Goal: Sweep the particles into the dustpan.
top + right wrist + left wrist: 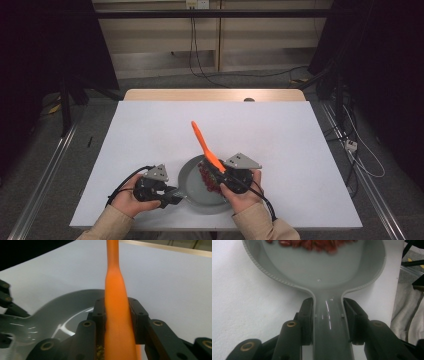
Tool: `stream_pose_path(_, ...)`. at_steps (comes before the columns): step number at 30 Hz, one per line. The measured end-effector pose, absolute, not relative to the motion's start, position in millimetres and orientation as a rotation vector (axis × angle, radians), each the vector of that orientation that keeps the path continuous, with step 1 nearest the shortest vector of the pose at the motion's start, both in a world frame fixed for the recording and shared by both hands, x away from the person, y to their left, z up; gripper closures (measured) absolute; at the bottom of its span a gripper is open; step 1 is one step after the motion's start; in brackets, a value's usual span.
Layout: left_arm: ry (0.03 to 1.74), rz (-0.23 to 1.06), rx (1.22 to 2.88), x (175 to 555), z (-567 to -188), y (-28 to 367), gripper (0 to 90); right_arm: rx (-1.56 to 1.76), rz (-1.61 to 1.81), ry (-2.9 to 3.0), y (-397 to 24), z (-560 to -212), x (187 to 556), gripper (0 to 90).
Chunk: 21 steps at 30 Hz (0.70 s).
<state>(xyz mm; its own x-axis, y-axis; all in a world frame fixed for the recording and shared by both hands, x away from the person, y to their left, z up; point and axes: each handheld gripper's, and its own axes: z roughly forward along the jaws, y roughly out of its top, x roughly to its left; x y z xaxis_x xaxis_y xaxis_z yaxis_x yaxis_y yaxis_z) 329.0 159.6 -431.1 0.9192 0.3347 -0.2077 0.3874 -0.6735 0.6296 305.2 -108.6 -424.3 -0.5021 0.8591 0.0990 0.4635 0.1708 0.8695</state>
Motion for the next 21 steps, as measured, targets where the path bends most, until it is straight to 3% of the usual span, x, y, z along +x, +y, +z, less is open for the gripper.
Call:
stream_pose_path(12,0.524,-0.096,2.342,327,-433,160,60.2,1.239,1.288,1.965,-140,-407,321,71.0)
stream_pose_path(16,0.531,-0.071,2.362,325,-433,157,54.0,1.256,1.22,1.952,-157,-413,326,71.0)
stream_pose_path(21,0.53,-0.029,2.38,325,-434,150,52.7,1.296,1.177,1.942,-172,-425,330,71.0)
